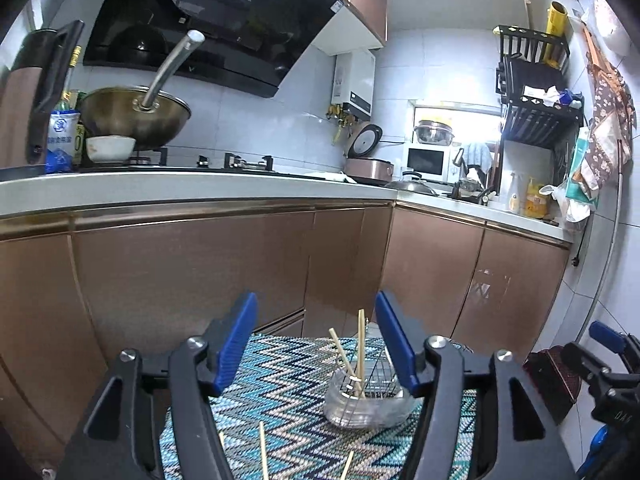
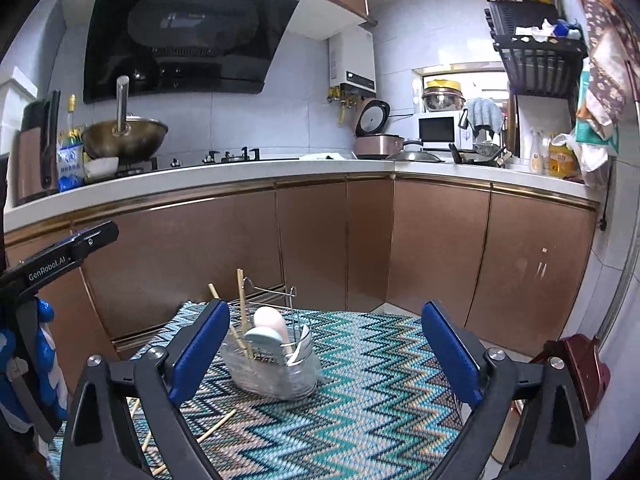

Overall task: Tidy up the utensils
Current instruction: 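Withdraw both tools from the holder back over the loose chopsticks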

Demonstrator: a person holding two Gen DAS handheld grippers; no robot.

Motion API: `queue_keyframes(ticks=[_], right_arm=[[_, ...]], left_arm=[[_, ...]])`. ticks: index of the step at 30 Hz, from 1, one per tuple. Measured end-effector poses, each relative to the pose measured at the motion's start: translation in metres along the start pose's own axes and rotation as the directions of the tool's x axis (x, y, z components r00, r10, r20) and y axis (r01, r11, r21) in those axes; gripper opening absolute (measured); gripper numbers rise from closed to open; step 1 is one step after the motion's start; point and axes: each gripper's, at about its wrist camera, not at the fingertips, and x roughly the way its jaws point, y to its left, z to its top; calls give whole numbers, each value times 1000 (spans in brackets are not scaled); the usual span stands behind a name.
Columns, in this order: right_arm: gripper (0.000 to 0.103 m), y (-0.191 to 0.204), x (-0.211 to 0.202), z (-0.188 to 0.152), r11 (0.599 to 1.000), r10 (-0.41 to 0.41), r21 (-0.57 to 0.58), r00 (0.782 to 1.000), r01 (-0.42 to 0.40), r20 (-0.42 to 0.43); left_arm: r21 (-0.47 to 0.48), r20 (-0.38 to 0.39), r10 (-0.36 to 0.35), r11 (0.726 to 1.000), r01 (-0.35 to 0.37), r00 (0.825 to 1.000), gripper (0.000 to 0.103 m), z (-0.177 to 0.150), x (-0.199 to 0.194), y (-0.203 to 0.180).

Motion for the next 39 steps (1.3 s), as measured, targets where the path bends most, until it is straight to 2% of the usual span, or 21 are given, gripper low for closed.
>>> queue_keyframes(ticks=[6,11,19,27,33,39], right_arm=[[98,0,-37,1,999,-34,30,998,33,51],[98,6,-72,6,997,-81,7,990,80,114],[103,9,-123,14,998,-54,38,981,48,186],[103,13,-153,15,998,-2,65,969,-15,247],[103,19,-147,11,995,39,81,977,-58,211],[103,27,-116,-2,993,59,93,995,-67,85]], left_arm=[[11,3,18,1000,-18,1000,61,4,-33,9],[-8,33,39,999,-38,999,61,13,-63,22],[-23,83,79,997,-77,993,61,28,-115,40],[-20,61,101,995,-99,993,61,30,-147,63],[-28,1,119,993,-119,993,61,23,-142,78],[-52,-113,108,992,-115,988,61,4,-112,89]])
